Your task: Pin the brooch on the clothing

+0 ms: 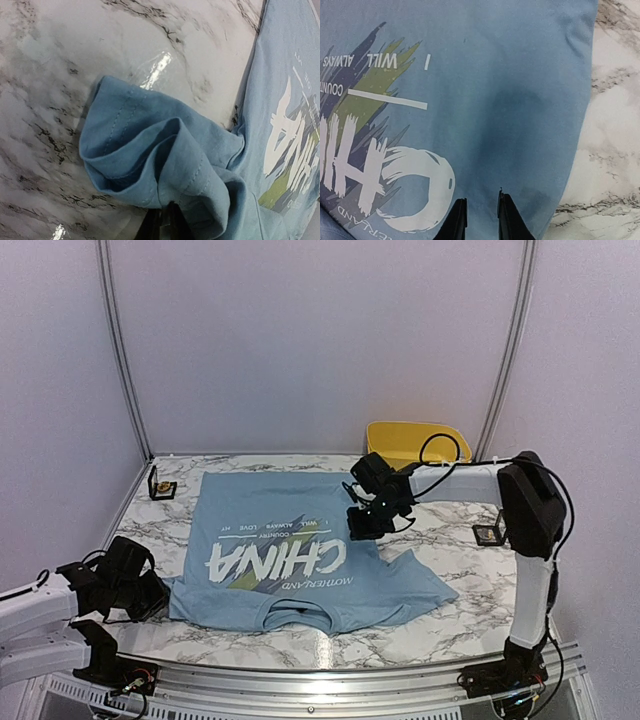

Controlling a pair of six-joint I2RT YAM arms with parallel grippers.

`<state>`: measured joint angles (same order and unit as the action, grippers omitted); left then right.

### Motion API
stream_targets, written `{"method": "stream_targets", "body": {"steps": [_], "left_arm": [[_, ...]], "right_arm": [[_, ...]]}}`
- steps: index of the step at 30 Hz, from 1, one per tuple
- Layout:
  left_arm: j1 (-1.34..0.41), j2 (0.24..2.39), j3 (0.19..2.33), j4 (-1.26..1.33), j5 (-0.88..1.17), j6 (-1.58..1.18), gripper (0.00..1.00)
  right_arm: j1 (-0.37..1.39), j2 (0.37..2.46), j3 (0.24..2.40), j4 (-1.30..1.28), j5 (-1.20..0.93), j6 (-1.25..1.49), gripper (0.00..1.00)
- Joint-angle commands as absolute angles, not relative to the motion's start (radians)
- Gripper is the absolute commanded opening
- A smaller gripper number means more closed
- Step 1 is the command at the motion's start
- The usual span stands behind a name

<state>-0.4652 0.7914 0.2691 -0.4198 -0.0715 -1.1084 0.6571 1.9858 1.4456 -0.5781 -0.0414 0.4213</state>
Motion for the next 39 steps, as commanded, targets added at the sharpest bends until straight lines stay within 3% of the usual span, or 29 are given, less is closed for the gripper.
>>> {"method": "stream_targets", "body": {"steps": [1,7,13,17,26,28,31,33,36,39], "left_arm": [[-0.471,0.773,0.288,-0.414,-0.063,-1.092,0.01],[-0.472,0.742,0.321,-0.485,-0.073,-1.09,0.0],[-0.472,0.67,0.508,-0.851,-0.194,-1.058,0.0],[-0.472,0.665,0.562,-1.016,-0.095,-1.082,0.0],[-0.486,0.777,0.591,-1.045,-0.025,-1.036,0.0],[-0.486,0.796,0.592,-1.041,-0.038,-1.034,0.08],[-0.485,0.825,0.682,-1.088,-0.263,-0.951,0.33],[-0.485,0.831,0.765,-1.11,-0.37,-0.907,0.43],[-0.492,0.814,0.823,-1.096,-0.382,-0.898,0.45],[-0.551,0.797,0.798,-1.012,-0.326,-0.885,0.31]], "right_arm": [[0.661,2.038,1.487,-0.5,-0.08,0.393,0.18],[0.651,2.101,1.496,-0.464,-0.044,0.387,0.18],[0.581,2.199,1.544,-0.459,-0.006,0.37,0.15],[0.572,2.227,1.588,-0.462,0.075,0.308,0.15],[0.61,2.126,1.595,-0.511,0.085,0.168,0.17],[0.625,2.071,1.591,-0.521,0.094,0.136,0.19],[0.652,1.979,1.565,-0.532,0.102,0.103,0.21],[0.676,1.914,1.525,-0.544,0.105,0.092,0.22],[0.723,1.823,1.428,-0.563,0.084,0.1,0.19],[0.799,1.749,1.311,-0.577,0.013,0.137,0.09]]}}
